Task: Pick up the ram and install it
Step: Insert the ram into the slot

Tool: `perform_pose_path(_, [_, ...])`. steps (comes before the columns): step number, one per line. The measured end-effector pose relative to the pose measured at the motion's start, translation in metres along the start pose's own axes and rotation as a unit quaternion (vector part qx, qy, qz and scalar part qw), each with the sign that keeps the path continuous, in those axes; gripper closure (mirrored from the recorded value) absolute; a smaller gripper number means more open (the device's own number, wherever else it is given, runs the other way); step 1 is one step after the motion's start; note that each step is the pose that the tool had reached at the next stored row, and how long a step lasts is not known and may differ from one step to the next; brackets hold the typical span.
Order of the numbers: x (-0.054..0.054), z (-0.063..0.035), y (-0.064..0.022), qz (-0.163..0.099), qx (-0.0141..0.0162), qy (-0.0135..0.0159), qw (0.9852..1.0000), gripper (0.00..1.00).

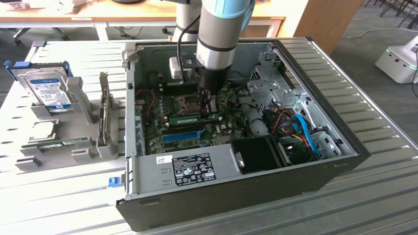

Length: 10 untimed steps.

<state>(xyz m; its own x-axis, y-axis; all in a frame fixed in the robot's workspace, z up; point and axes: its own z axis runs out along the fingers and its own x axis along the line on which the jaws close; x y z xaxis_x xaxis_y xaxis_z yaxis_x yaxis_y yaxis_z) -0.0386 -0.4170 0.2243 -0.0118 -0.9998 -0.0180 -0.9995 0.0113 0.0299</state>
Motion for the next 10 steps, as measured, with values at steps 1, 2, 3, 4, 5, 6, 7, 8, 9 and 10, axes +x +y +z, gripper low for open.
perform_pose_path(1, [0.0000,0.0004,0.0000,0.000,0.0000,0.0000,1.0000,0.88])
perform_pose_path(2, [0.0000,0.0008,0.0000,0.000,0.0000,0.0000,1.0000,0.88])
perform_pose_path(3, [0.0001,0.0010,0.0000,0.000,0.0000,0.0001,1.0000,0.88])
perform_pose_path(4, [0.0000,0.0012,0.0000,0.000,0.0000,0.0001,1.0000,0.88])
perform_pose_path(5, [0.0001,0.0012,0.0000,0.000,0.0000,0.0001,1.0000,0.88])
perform_pose_path(6, [0.0000,0.0012,0.0000,0.000,0.0000,0.0001,1.0000,0.88])
perform_pose_path(7, [0.0000,0.0013,0.0000,0.000,0.0000,0.0000,1.0000,0.88])
perform_pose_path(8, [0.0000,0.0013,0.0000,0.000,0.0000,0.0000,1.0000,0.88])
perform_pose_path(9, [0.0000,0.0013,0.0000,0.000,0.0000,0.0000,1.0000,0.88])
perform_pose_path(10, [0.0000,0.0013,0.0000,0.000,0.0000,0.0000,1.0000,0.88])
